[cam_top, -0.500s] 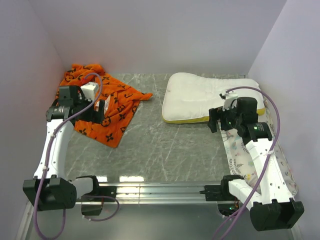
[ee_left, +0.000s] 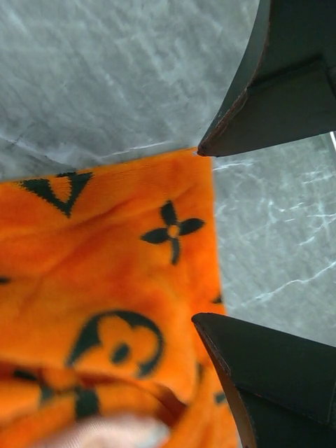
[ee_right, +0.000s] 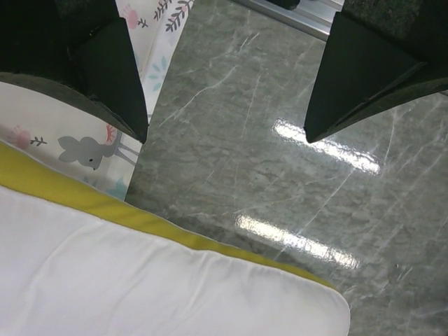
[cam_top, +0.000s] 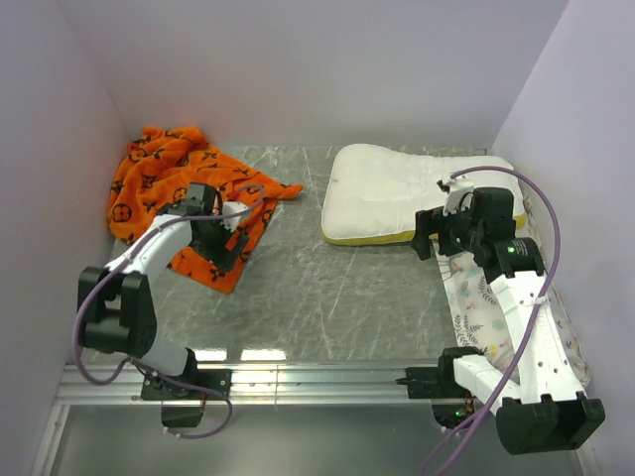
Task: Put the pillow into the pillowcase
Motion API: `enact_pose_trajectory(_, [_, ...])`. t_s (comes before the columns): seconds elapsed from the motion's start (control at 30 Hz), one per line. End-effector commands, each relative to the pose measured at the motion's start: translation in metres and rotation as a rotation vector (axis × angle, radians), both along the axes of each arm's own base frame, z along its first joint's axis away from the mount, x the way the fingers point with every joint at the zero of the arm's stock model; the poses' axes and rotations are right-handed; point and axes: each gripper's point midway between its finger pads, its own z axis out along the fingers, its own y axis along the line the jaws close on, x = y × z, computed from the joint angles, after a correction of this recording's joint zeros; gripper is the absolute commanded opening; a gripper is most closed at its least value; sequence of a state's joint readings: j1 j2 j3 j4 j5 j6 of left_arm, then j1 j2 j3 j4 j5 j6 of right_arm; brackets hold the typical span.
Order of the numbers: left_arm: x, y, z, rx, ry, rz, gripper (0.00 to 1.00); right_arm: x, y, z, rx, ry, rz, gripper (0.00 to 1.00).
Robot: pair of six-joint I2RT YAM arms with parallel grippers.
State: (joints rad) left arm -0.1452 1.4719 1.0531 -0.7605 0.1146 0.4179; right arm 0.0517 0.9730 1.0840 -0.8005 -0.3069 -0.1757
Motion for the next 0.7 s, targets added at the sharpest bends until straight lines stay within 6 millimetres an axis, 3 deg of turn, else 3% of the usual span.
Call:
enact_pose_trajectory(0.0, [0.018, -0.007, -0.014, 0.022, -0.011, -0.055, 0.99, 0.0, -0.003, 0.013, -0.009, -0.025, -0.006, 1.0])
enact_pose_trajectory(0.2, [0.024, -0.011, -0.056, 0.045, 0.096, -0.073, 0.99, -0.002, -0.004, 0.011, -0.018, -0.017, -0.007, 1.0])
enact_pose_trajectory(0.3, [0.012, -0.02, -0.074, 0.021, 0.194, -0.122, 0.83, -0.001, -0.007, 0.014, -0.031, -0.025, -0.015, 1.0])
enact_pose_trajectory(0.4, [-0.006, -0.037, -0.084, -0.006, 0.271, -0.181, 0.55, 0.001, -0.008, 0.016, -0.036, -0.031, -0.017, 1.0])
enact_pose_trajectory(0.43, [-0.016, -0.052, -0.085, -0.03, 0.293, -0.23, 0.37, 0.001, -0.008, 0.015, -0.034, -0.024, -0.018, 1.0])
enact_pose_trajectory(0.5, [-0.032, -0.068, -0.085, -0.046, 0.329, -0.276, 0.2, 0.003, -0.007, 0.018, -0.032, -0.027, -0.018, 1.0])
enact_pose_trajectory(0.53, [-0.045, -0.086, -0.085, -0.047, 0.348, -0.335, 0.03, 0.003, -0.007, 0.018, -0.031, -0.025, -0.016, 1.0])
enact_pose_trajectory(0.67, [-0.089, -0.138, -0.08, -0.098, 0.414, -0.462, 0.0, 0.006, -0.005, 0.019, -0.025, -0.017, -0.01, 1.0])
